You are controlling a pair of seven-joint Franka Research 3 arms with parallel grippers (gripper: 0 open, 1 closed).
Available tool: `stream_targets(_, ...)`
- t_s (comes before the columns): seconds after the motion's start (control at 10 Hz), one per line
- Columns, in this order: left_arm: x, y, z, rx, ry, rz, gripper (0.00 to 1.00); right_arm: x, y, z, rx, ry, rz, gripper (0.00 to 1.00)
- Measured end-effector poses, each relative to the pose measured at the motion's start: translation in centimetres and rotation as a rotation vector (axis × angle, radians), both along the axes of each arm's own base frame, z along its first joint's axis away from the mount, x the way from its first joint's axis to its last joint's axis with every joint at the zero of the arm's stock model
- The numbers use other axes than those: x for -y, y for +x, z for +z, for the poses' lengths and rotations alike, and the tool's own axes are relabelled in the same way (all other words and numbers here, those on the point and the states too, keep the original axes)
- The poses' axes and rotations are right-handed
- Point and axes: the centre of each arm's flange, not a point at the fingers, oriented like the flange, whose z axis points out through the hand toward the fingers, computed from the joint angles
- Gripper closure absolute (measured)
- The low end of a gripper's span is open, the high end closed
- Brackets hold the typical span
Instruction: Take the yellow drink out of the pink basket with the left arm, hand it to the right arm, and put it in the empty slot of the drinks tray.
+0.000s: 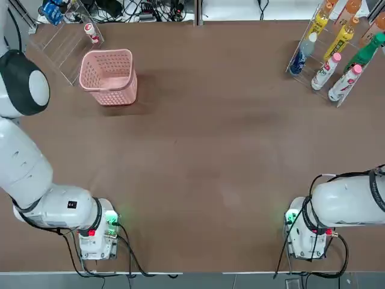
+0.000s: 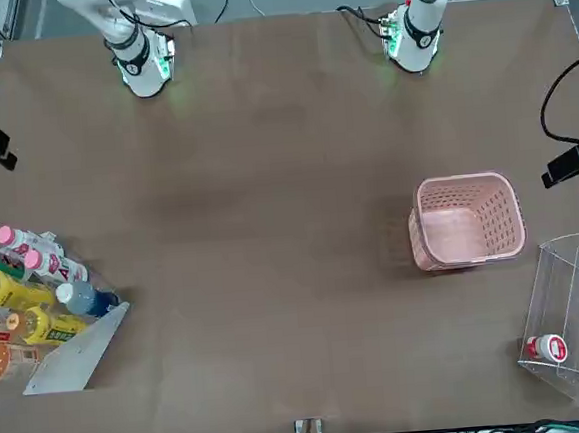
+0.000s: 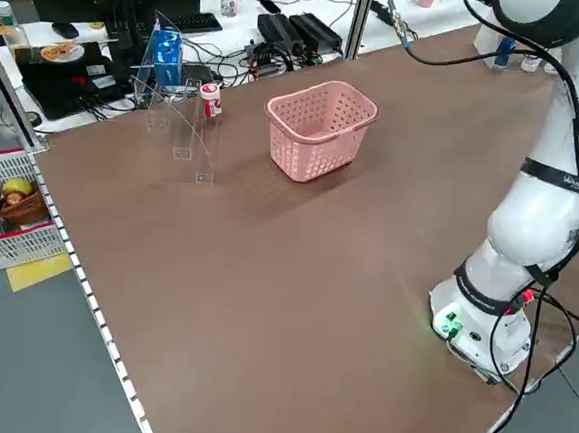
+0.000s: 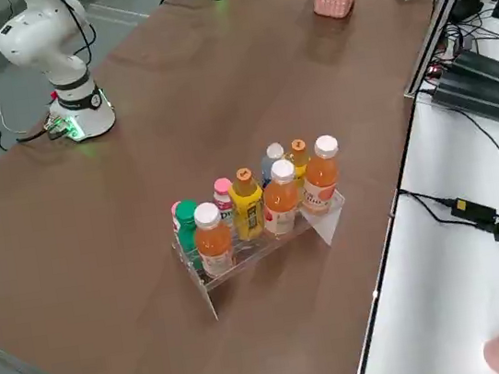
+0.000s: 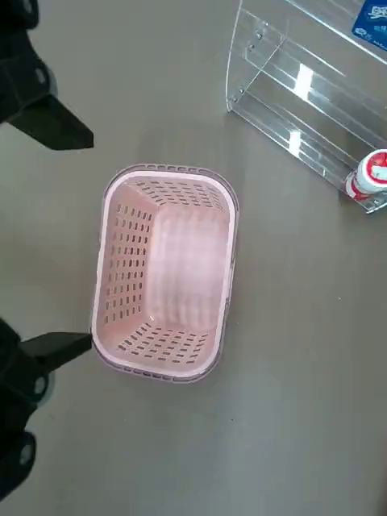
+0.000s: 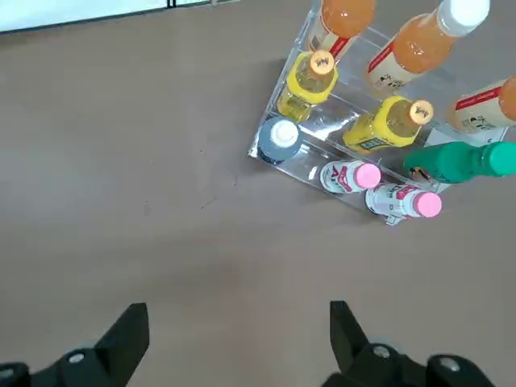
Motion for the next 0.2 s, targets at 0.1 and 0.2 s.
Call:
stream_targets(0.1, -0.01, 0.0, 0.0, 0.0, 0.0, 0.0, 0.0, 0.0, -0.02, 0.16, 0.004, 0.0, 0.0, 0.01)
stream_targets(0.2, -0.01, 0.0, 0.0, 0.0, 0.0, 0.0, 0.0, -0.02, -0.02, 0.18, 0.004, 0.0, 0.0, 0.01)
